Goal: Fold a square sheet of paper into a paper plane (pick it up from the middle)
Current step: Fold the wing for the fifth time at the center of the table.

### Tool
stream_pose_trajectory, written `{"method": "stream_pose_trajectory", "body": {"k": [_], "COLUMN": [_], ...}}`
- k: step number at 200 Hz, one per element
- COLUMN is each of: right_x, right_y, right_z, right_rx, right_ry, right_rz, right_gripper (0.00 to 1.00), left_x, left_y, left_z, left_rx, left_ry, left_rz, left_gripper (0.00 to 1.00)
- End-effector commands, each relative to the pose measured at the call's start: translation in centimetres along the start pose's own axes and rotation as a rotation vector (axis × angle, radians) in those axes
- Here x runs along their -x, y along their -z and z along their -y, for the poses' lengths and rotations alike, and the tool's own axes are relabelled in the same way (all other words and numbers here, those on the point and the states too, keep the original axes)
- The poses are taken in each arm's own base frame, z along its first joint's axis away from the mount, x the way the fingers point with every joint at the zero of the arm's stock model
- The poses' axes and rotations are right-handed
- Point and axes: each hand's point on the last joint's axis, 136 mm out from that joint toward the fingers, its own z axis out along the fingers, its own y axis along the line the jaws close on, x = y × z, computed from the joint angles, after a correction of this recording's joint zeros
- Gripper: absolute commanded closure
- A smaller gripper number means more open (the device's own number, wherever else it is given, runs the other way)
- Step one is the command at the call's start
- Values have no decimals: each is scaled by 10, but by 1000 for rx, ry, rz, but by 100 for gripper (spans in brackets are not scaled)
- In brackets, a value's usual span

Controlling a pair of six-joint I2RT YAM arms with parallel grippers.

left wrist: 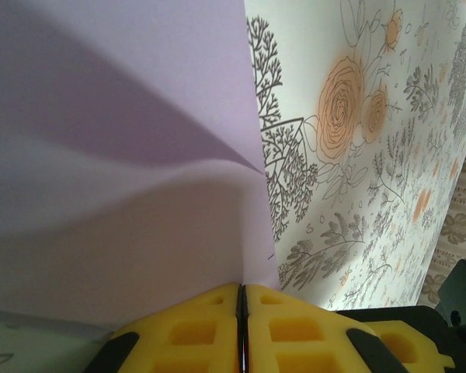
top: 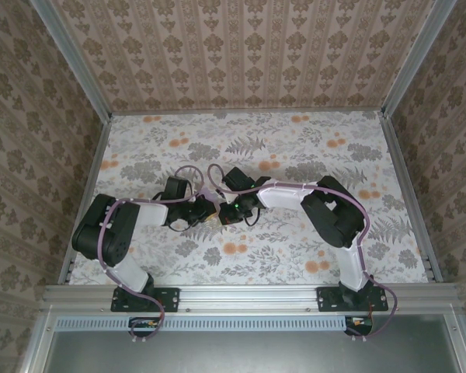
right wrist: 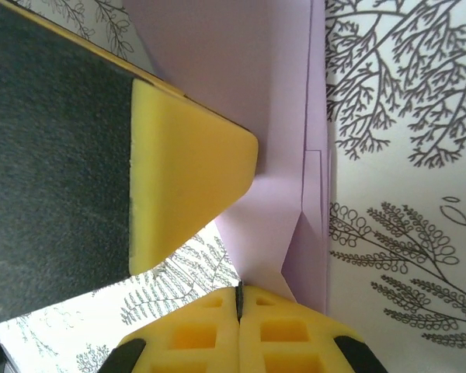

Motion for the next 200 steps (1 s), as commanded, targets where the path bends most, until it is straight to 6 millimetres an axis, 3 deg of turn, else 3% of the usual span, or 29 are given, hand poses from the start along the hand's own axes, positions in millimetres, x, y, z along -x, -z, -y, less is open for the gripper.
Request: {"method": "stream_pose_trajectory", "body": {"k": [1,31,56,82,148,200], "right_x": [-9,-11,-14,-15,-13,-5], "right_y": [-7,-11,-15,-15,-12,0], "right_z": [19,21,17,14,14,3], "right_rx": [-49,-29,29,64,82,109], "right_ry": [-30,-50,-74,-87,-98,-67], "right_rz": [-49,-62,-84,-89,-90,-63], "right_gripper": [100,100,100,100,100,100], "left_x": [7,13,4,-7,-9,-8], "left_y": [1,15,19,17,-2,-3], "left_z": [-13,15,22,14,10,-13], "left_rx": [65,3,-12,21,31,136], "left_ry": [-9,-83,-129,-155,-153,-109], "left_rz": [18,53,45,11,-25,-16], "left_gripper": [87,82,82,84,87,89]}}
